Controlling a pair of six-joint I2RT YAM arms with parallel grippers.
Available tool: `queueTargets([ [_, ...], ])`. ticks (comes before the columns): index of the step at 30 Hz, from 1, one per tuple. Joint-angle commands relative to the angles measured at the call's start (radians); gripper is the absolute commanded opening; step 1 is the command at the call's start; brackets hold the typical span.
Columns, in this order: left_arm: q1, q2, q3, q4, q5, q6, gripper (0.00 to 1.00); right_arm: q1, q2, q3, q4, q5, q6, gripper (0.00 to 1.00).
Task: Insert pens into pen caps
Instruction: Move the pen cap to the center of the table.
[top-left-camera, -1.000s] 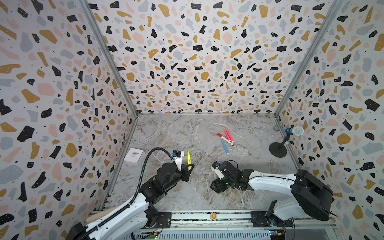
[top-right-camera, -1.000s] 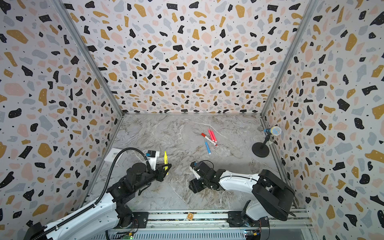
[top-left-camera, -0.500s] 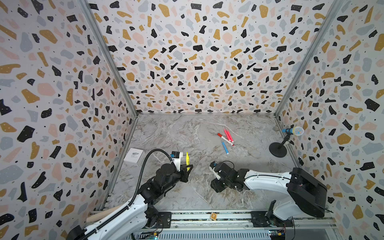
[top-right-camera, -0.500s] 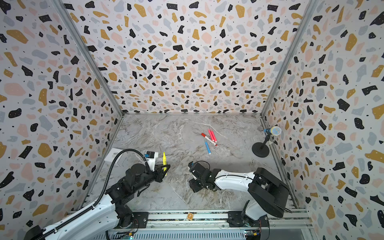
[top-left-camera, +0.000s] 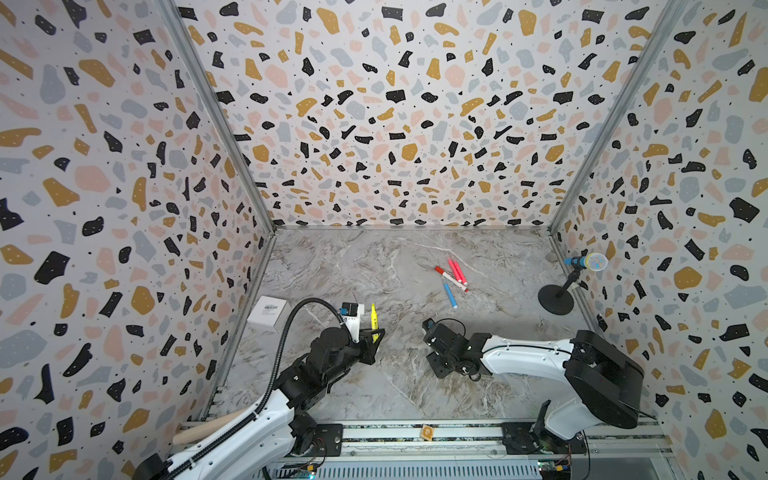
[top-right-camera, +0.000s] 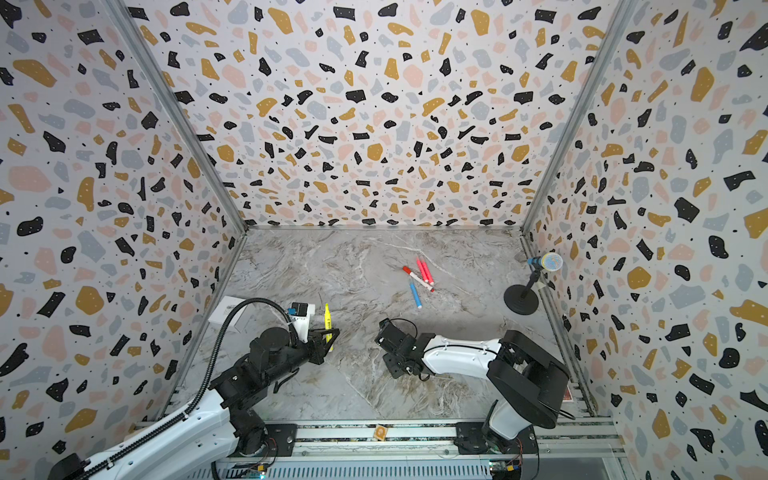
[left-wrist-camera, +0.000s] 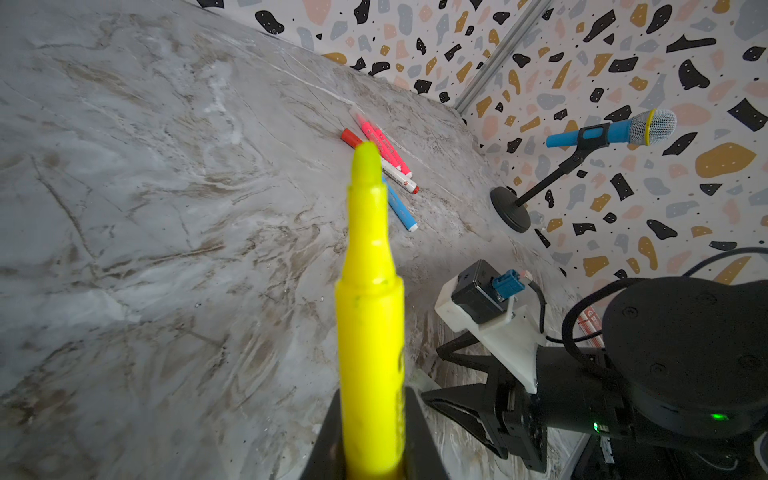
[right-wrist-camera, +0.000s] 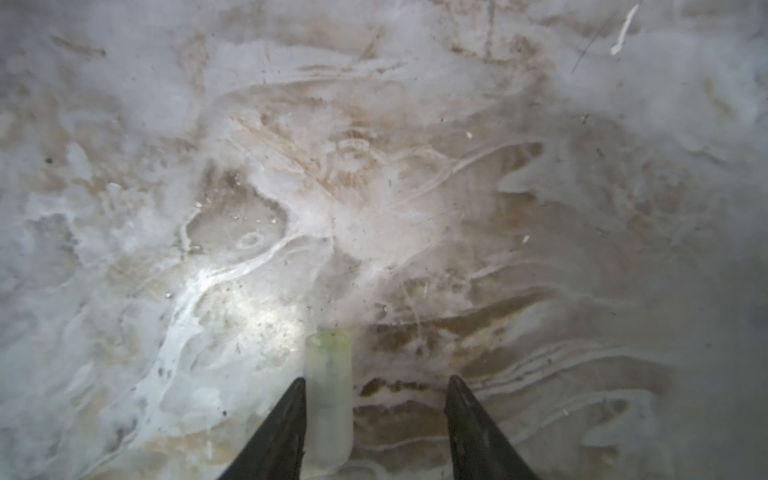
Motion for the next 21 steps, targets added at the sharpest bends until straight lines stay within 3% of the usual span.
queueTargets([
  [1, 0.006, -0.014, -0.005, 0.031, -0.006, 0.001, 0.0, -0.008, 0.009, 0.007, -0.115, 0.053, -0.031, 0.54],
  [21, 0.012, -0.019, 0.0, 0.043, 0.004, -0.003, 0.0, -0.076, -0.01, 0.039, -0.188, 0.029, -0.086, 0.54],
])
